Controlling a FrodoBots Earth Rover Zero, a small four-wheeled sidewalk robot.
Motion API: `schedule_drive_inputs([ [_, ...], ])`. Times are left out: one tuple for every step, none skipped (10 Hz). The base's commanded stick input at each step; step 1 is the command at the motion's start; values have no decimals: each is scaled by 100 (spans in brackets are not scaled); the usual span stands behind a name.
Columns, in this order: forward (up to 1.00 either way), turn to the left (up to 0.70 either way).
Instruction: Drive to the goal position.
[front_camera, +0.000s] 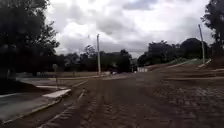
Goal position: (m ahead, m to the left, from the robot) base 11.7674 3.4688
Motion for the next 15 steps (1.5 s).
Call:
schedule_drive_inputs([
  [100, 0],
  [100, 0],
  [100, 0],
  [100, 0],
  [100, 0],
  [100, 0],
  [100, 0],
  [100, 0],
  [100, 0],
  [100, 0],
  [100, 0],
  [100, 0],
  [100, 0],
  [100, 0],
  [100, 0],
])
